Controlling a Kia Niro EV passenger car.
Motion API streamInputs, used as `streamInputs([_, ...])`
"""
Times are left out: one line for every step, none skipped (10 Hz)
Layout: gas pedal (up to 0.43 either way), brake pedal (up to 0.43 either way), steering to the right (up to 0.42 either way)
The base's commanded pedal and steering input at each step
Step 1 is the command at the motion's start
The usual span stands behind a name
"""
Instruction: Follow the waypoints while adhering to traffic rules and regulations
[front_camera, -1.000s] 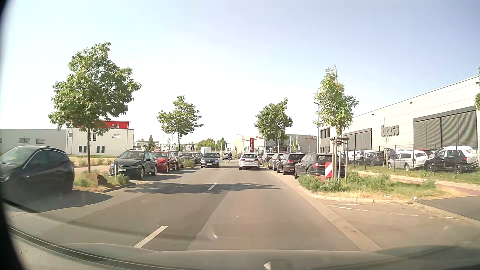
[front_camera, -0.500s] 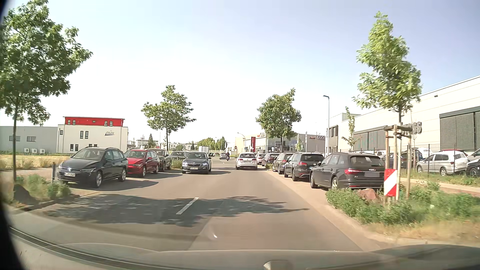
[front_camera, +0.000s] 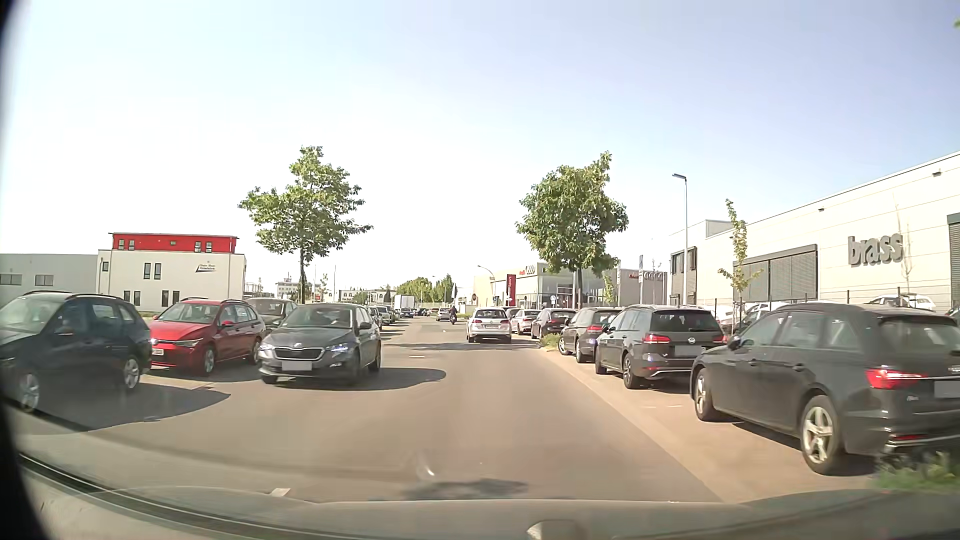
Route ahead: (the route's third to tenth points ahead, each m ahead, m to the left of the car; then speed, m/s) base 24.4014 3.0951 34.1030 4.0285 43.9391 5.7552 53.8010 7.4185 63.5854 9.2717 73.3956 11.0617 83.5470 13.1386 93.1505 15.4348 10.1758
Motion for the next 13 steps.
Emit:
streamInputs([0.130, 0.030, -0.007])
streamInputs([0.130, 0.030, -0.007])
streamInputs([0.130, 0.030, -0.007])
streamInputs([0.130, 0.030, -0.007])
streamInputs([0.130, 0.030, -0.007])
streamInputs([0.130, 0.030, -0.007])
streamInputs([0.130, 0.030, -0.007])
streamInputs([0.130, 0.030, -0.007])
streamInputs([0.130, 0.030, -0.011])
streamInputs([0.118, 0.030, -0.015])
streamInputs([0.118, 0.030, -0.016])
streamInputs([0.098, 0.030, -0.016])
streamInputs([0.087, 0.030, -0.016])
